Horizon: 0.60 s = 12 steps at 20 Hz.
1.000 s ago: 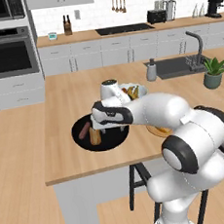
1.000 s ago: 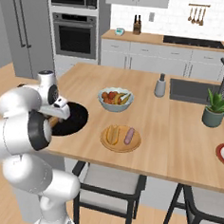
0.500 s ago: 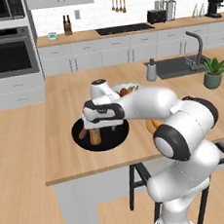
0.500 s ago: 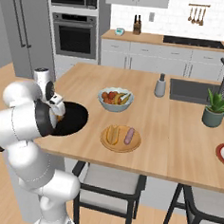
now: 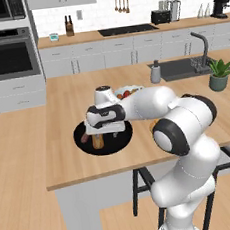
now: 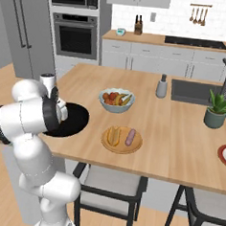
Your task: Place one bun and one sausage from the bowl on each plate.
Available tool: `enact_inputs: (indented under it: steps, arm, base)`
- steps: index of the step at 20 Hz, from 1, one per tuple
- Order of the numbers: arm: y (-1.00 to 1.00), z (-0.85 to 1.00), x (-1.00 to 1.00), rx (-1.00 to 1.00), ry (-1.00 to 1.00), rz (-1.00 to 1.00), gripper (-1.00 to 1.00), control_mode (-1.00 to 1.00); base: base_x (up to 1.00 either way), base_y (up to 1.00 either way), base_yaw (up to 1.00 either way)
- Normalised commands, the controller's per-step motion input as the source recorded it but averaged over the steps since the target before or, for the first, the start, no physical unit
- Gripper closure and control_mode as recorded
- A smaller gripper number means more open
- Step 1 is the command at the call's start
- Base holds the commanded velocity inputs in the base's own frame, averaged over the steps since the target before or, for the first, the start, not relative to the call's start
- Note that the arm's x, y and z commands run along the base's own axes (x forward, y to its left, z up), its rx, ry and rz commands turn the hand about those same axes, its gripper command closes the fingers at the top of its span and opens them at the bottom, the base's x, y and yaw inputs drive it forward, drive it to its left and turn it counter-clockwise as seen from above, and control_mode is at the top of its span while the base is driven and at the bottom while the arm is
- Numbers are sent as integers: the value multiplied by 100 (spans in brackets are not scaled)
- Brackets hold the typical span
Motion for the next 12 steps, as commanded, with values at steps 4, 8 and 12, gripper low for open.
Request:
enact_inputs:
  steps: [4, 8, 12]
  arm:
    - [1, -1, 28, 6, 0, 0, -100, -100]
    - [11, -5, 32, 2, 0, 0, -100, -100]
    - [14, -12, 24, 0, 0, 0, -100, -100]
  base:
    - [0, 0, 0]
    - [0, 0, 0]
    - [0, 0, 0]
